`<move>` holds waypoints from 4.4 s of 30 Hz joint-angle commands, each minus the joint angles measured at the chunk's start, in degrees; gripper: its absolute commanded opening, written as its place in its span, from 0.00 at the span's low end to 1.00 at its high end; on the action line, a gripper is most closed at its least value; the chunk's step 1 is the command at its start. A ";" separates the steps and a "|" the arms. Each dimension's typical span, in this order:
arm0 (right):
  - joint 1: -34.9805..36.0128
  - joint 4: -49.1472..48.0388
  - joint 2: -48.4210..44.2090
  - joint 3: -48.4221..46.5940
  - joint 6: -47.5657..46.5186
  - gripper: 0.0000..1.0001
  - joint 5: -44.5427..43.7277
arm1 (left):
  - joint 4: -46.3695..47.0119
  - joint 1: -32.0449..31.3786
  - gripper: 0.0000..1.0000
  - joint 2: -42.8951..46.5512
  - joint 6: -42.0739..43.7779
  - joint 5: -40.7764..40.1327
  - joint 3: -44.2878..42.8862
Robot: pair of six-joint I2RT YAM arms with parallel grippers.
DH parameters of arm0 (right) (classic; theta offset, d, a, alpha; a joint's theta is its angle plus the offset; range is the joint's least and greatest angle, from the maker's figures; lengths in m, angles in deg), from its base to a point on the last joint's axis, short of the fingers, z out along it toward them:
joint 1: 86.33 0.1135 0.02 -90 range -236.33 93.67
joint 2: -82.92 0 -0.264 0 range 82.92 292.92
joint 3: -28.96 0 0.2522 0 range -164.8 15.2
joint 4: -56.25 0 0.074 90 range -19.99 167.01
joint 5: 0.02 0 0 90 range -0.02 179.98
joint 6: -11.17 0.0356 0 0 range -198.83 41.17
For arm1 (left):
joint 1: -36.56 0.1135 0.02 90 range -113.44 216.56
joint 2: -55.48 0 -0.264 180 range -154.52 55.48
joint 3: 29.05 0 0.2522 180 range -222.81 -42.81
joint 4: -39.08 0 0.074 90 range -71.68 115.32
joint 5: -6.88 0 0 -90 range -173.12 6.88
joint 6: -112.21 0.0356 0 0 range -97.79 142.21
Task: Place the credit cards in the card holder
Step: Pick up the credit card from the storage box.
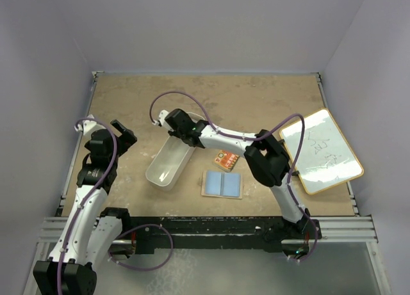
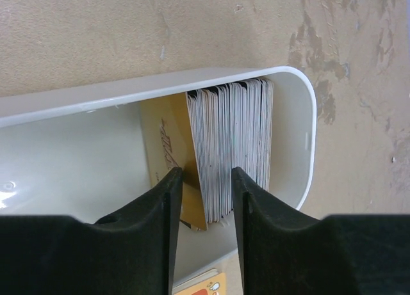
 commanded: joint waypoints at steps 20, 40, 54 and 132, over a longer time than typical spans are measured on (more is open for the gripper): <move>-1.72 1.35 -6.57 -2.75 1.13 0.00 4.88 | 1.31 0.32 0.81 -1.28 1.93 9.00 -1.35; -2.31 5.37 -29.72 13.33 27.27 0.00 12.37 | 3.37 -8.12 0.29 -12.21 3.97 31.67 -4.72; -3.11 1.81 -48.04 30.44 42.90 0.00 23.72 | 15.90 -16.91 0.16 -11.81 -4.50 38.89 -2.33; -5.37 -54.47 -67.14 65.63 95.84 0.00 33.43 | 77.08 -18.74 0.00 -4.96 -53.66 46.42 18.46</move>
